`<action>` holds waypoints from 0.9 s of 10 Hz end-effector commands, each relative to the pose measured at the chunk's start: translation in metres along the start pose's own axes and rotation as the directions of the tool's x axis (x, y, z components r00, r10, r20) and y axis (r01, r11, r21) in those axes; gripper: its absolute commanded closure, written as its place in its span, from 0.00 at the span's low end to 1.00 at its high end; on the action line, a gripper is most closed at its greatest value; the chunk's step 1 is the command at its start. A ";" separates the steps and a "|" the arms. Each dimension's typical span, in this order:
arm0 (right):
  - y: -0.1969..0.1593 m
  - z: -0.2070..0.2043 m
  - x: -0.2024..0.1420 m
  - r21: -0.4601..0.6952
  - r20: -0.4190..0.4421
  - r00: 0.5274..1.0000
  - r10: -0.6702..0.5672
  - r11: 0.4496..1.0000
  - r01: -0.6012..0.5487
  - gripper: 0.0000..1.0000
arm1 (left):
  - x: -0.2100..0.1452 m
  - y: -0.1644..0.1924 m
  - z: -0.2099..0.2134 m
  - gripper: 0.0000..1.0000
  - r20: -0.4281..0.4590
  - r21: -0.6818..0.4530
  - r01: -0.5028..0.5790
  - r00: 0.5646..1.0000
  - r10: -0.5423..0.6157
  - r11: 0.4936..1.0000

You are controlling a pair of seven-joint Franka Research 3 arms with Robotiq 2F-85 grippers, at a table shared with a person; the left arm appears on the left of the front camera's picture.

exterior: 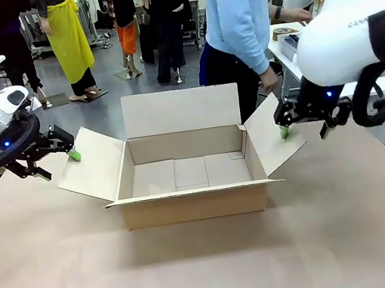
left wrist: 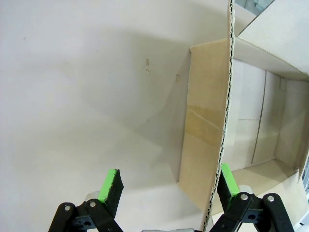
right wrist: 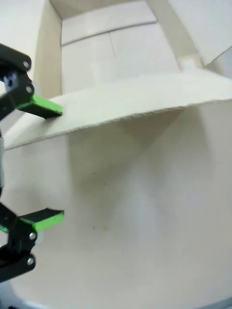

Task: Pack the gift set into the box.
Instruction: Place both hands on the side flaps of the Package Box and spread them outward, then lift both hands away from the flaps of the Package Box.

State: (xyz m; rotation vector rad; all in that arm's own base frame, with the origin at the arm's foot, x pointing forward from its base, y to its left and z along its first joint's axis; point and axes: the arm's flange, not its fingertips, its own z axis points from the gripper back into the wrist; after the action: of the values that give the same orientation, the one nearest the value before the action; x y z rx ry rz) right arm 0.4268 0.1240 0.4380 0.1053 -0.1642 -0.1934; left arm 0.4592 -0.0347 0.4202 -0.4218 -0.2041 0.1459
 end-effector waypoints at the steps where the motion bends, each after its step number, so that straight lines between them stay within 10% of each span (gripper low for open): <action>1: 0.011 0.015 0.006 -0.016 0.026 0.999 0.026 1.000 -0.025 0.00 | 0.000 0.001 0.002 0.00 0.005 0.012 -0.002 1.000 0.002 1.000; 9: 0.011 0.015 0.006 -0.016 0.026 0.999 0.026 1.000 -0.025 0.00 | 0.000 0.001 0.002 0.00 0.005 0.012 -0.002 1.000 0.002 1.000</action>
State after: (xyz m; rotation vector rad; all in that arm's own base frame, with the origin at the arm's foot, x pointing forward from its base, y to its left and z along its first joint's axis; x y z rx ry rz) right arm 0.4318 0.1314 0.4529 0.0961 -0.1910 -0.1592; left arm 0.4592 -0.0347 0.4201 -0.4218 -0.2040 0.1460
